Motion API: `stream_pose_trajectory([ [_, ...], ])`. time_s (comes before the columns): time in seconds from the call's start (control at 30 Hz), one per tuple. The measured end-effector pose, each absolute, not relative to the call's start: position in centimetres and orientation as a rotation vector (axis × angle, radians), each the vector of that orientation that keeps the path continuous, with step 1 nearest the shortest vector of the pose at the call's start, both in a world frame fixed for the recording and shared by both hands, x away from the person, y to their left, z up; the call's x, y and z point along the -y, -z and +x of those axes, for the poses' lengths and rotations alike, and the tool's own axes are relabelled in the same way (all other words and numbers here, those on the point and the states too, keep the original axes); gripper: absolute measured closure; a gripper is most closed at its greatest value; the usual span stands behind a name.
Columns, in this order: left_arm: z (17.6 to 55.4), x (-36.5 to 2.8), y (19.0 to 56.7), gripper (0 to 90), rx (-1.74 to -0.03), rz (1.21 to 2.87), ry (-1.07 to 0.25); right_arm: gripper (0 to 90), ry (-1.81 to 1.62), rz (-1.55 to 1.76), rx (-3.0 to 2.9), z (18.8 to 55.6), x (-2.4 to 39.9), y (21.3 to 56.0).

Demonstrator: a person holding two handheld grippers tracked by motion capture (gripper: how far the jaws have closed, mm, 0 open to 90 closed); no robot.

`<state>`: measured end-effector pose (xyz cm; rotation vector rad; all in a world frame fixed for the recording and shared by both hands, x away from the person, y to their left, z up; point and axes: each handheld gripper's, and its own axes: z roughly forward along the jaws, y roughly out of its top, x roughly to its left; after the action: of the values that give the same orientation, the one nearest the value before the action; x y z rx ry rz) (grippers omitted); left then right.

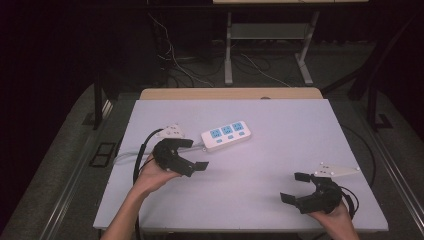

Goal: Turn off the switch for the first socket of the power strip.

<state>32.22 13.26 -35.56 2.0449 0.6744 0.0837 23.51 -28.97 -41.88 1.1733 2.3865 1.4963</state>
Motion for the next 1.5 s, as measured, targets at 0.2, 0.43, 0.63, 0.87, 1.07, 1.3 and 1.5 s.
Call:
stream_pose_trajectory([
  [0.2,33.2,-13.0,35.3,0.0,-0.67,2.064,-0.081,0.2,-1.486,1.174,-2.39,23.5,29.0,41.9],
  [0.43,34.2,-12.5,35.3,0.0,-0.666,2.092,-0.08,0.2,-1.482,1.17,-2.392,23.5,28.9,41.9],
  [0.63,35.0,-12.1,35.2,0.0,-0.668,2.108,-0.083,0.2,-1.479,1.167,-2.394,23.4,28.9,41.9],
  [0.87,36.0,-11.7,35.1,0.1,-0.668,2.13,-0.083,0.2,-1.479,1.164,-2.395,23.4,29.0,41.9],
  [1.07,36.8,-11.4,34.9,0.2,-0.666,2.144,-0.088,0.2,-1.48,1.161,-2.396,23.3,29.0,41.9],
  [1.3,37.7,-10.9,34.6,0.5,-0.659,2.164,-0.091,0.2,-1.481,1.164,-2.399,23.2,29.0,41.8],
  [1.5,38.5,-10.7,34.3,0.8,-0.663,2.175,-0.096,0.2,-1.484,1.164,-2.398,23.2,29.1,41.8],
])
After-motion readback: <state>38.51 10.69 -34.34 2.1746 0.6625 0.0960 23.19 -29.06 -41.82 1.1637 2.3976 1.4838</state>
